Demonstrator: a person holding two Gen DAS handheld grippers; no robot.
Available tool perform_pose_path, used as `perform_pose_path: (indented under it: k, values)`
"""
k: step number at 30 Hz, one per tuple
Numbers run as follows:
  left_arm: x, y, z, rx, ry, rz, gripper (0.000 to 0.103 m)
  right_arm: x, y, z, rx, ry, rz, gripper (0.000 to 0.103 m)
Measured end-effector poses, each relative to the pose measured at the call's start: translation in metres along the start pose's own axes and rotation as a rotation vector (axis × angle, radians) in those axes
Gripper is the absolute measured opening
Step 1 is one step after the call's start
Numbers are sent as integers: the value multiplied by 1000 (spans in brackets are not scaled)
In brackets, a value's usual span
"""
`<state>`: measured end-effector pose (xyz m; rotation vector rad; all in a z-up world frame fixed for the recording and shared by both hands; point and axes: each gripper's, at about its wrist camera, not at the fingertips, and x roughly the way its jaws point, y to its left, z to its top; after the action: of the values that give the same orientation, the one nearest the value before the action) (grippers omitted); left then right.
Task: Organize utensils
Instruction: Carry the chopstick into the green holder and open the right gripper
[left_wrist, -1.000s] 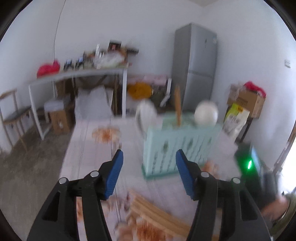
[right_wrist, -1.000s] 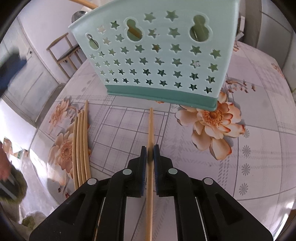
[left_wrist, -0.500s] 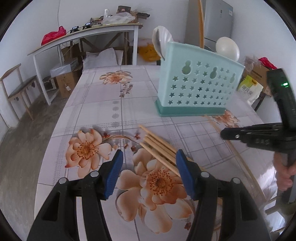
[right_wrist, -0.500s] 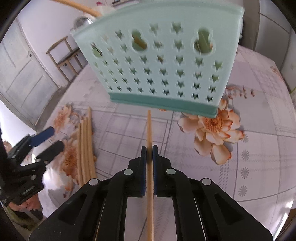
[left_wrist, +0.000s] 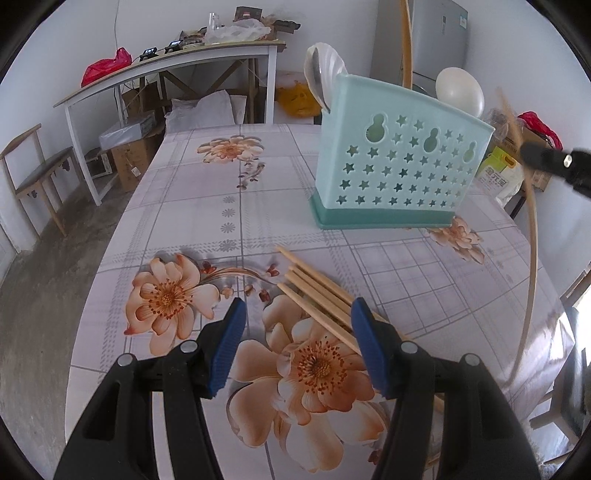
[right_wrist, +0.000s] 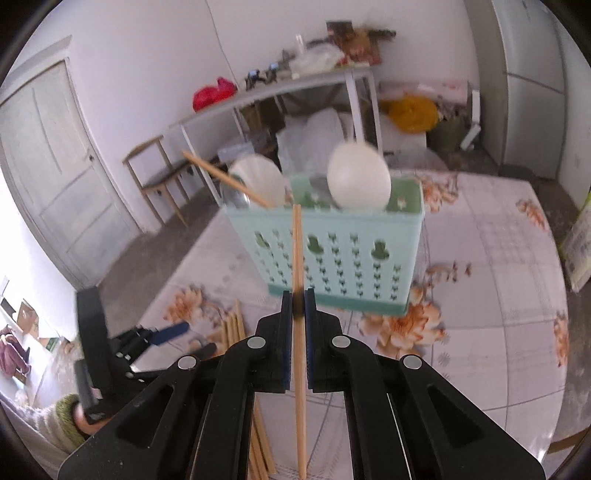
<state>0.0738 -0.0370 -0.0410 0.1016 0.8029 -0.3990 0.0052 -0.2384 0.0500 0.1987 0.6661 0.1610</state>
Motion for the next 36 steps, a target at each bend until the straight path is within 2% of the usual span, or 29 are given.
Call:
perform_pose_path:
  k: [11, 28, 36]
  values:
    - [0, 0, 0, 2, 4, 4, 57, -21, 1, 19, -6, -105, 21, 4]
    - [2, 0, -1, 2, 16, 5, 57, -32, 1, 39, -14, -181, 60, 4]
    - [1, -1, -1, 2, 11, 4, 57, -48, -4, 64, -26, -242, 104, 4]
